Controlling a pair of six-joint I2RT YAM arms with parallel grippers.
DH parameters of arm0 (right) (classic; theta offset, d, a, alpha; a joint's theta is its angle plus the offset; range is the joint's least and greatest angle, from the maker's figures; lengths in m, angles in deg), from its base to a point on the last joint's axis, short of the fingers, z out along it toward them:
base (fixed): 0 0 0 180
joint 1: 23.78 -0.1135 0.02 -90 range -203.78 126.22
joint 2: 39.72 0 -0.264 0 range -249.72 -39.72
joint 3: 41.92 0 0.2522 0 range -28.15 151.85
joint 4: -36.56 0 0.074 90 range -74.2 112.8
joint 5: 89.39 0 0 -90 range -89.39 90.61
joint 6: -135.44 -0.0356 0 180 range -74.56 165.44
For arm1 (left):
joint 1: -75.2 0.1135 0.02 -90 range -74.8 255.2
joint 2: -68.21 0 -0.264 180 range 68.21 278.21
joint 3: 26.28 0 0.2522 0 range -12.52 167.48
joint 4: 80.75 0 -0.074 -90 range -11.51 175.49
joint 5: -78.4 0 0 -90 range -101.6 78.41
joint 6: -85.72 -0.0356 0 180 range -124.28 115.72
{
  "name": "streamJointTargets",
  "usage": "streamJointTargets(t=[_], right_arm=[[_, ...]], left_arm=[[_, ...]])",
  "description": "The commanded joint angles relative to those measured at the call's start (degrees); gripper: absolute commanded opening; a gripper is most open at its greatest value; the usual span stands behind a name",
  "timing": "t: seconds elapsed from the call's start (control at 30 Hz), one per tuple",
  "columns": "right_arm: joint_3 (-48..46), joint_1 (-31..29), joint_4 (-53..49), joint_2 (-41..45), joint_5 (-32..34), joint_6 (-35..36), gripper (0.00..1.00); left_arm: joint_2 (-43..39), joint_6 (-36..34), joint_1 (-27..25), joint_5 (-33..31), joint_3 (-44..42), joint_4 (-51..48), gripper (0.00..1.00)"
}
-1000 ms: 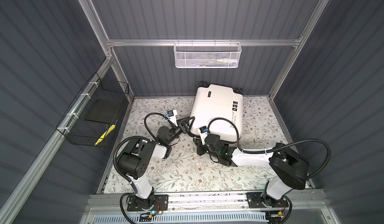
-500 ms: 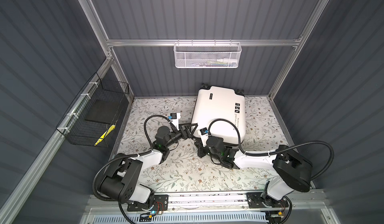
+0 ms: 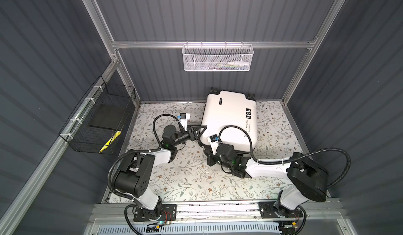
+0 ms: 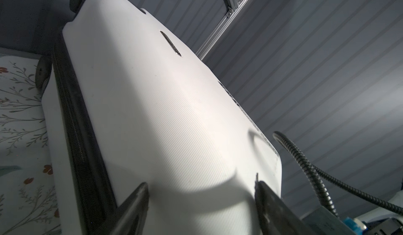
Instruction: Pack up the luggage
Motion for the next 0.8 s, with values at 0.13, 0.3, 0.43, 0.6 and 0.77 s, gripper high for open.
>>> streamJointTargets(t=[0.13,0.3,0.43,0.6,0.77], right_arm=[[9.98,-5.5,13.48,-5.84,-6.7,1.22,0.0],[15.01,-5.57,17.08,-11.36,-3.83,0.64,0.0],[14.71,-4.83,17.82,-11.88,-2.24,-0.34,0.0],[12.02,-4.06,13.43,-7.3,-2.26,-1.47,0.25],[7.29,-2.02,4.57,2.03,-3.01,-2.93,0.73]], left_arm=[[2.94,1.26,-5.52,5.4,-3.49,-0.38,0.74],[2.53,1.02,-6.99,4.84,-4.15,-0.88,0.74],[1.76,1.33,-7.08,4.59,-4.83,-0.38,0.74],[-0.62,1.74,-6.16,2.73,-4.86,-2.09,0.76],[-6.09,1.77,-0.92,0.93,-1.76,-10.01,1.0]])
